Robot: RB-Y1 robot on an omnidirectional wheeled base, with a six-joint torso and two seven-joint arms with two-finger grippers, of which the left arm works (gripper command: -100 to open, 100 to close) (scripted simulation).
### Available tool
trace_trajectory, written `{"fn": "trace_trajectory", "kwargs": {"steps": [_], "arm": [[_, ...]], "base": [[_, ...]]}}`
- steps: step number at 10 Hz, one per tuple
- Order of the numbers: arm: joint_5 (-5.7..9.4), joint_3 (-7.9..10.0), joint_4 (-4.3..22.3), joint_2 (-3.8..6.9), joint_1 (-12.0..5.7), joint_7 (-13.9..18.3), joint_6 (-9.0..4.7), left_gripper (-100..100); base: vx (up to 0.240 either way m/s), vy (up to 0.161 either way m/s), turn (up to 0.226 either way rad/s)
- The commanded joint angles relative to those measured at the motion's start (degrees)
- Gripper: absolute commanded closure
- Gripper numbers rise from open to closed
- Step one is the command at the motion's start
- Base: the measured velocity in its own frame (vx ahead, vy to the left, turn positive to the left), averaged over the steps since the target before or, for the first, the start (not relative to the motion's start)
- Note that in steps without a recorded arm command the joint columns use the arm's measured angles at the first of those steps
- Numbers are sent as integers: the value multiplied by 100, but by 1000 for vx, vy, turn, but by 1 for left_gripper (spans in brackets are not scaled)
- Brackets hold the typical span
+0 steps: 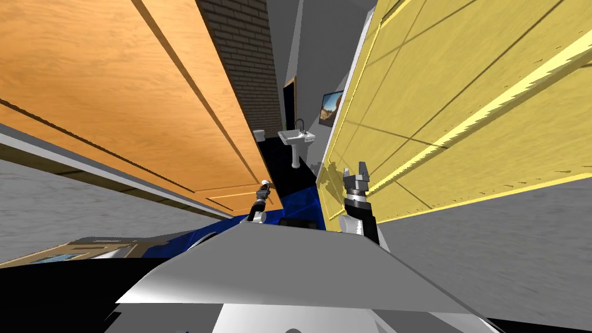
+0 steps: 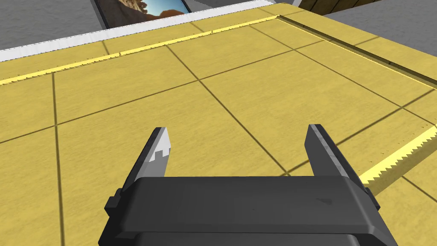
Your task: Pull the door open
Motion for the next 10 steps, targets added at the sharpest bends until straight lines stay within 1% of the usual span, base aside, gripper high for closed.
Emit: {"fn": "trace_trajectory", "kwargs": {"steps": [1, 3, 4, 7, 10], "arm": [[-7, -47, -9, 75, 59, 99, -39, 100], [-25, -135, 7, 246, 131, 300, -134, 100], [-31, -160, 11, 294, 152, 358, -161, 100], [-63, -313, 36, 593, 281, 715, -327, 100], [-91, -453, 61, 863, 396, 1035, -477, 100]], "base": [[-195, -32, -171], [-214, -24, -148], [-176, -24, -98], [-151, -43, -135], [-160, 25, -128]]}}
